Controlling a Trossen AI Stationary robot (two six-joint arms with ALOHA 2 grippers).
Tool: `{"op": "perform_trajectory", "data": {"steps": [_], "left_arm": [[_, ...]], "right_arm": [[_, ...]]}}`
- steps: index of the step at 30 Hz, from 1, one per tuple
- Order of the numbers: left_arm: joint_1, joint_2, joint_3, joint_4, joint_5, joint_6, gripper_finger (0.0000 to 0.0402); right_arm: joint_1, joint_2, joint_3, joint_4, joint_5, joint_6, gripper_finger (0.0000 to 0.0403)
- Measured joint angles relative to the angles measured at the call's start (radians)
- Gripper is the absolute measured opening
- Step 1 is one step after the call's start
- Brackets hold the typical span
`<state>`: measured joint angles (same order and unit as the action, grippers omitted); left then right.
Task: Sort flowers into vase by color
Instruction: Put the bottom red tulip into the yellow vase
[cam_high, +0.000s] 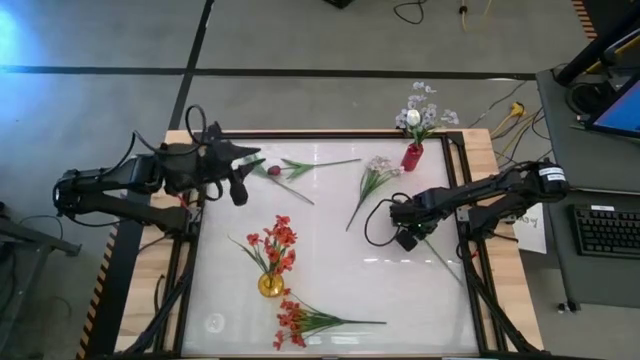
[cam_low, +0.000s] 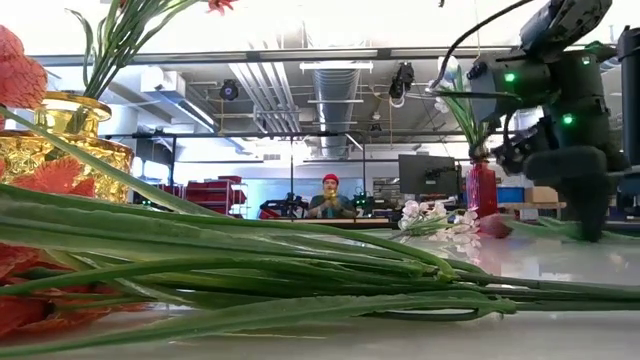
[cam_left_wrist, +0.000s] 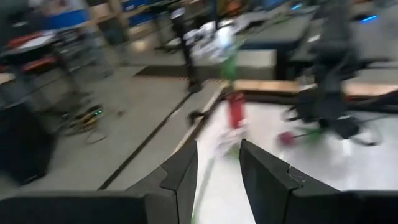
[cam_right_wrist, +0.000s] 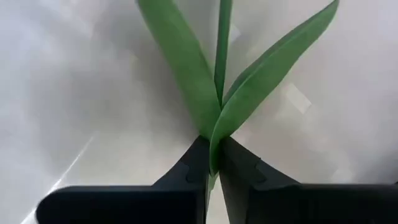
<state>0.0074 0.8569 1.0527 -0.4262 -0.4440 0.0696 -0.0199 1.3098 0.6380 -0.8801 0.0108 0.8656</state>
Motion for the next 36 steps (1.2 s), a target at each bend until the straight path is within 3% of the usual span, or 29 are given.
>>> {"op": "perform_trajectory", "data": {"steps": [4,7,12,17,23,32,36], "left_arm": [[-0.014,0.001,0.000,0.046,0.146,-0.003,0.0106],[-0.028,-0.006,0.000,0.046,0.158,-0.032,0.0106],[-0.063,-0.008,0.000,0.070,0.209,-0.042,0.0106],[-0.098,0.077,0.000,0.193,0.359,-0.011,0.0106],[-0.116,0.217,0.007,0.337,0.358,0.004,0.0123],[-0.119,0.361,0.075,0.390,0.360,0.000,0.0192],[-0.123,0.413,0.119,0.390,0.434,0.033,0.0209]], "right_arm": [[0.085,-0.074,0.040,0.000,0.027,0.003,0.0019],[0.171,-0.132,0.076,0.004,0.036,0.029,0.0018],[0.291,-0.222,0.144,0.078,0.284,0.028,0.0018],[0.328,-0.258,0.183,0.409,0.463,-0.220,0.0018],[0.327,-0.212,0.251,0.872,0.475,-0.674,0.0018],[0.327,-0.063,0.498,0.944,0.472,-0.998,0.0018],[0.324,0.012,0.595,0.936,0.472,-1.070,0.0018]]}}
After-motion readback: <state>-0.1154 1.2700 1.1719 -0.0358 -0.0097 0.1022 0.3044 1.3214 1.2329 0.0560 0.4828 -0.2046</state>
